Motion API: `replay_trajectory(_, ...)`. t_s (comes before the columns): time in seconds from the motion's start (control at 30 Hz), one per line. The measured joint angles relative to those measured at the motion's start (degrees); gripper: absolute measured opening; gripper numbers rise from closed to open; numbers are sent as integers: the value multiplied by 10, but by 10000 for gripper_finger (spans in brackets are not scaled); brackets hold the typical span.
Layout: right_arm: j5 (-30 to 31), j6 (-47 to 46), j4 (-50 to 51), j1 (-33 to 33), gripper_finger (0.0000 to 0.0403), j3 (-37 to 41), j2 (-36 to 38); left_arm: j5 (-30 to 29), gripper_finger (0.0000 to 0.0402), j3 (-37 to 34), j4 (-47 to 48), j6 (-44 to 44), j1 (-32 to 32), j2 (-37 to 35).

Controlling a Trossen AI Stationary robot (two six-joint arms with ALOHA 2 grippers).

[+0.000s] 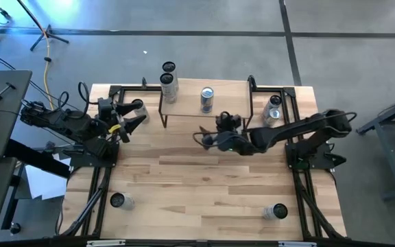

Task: Place canned beverage on shelf
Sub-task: Put the left blue soda can on the shelf

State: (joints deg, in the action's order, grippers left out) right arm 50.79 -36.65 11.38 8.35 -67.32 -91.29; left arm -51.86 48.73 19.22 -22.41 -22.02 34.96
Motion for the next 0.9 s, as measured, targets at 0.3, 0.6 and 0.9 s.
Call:
replay_trajectory(0.3, 167, 34, 60, -8, 376, -143, -128, 0, 296, 0, -32, -1, 0, 0)
replay_trajectory(0.6, 234, 20, 107, -15, 376, -198, -172, 0, 296, 0, -32, -10, 0, 0)
replay_trajectory(0.9, 256, 6, 118, -39, 376, -198, -174, 1, 296, 0, -28, 3, 0, -2)
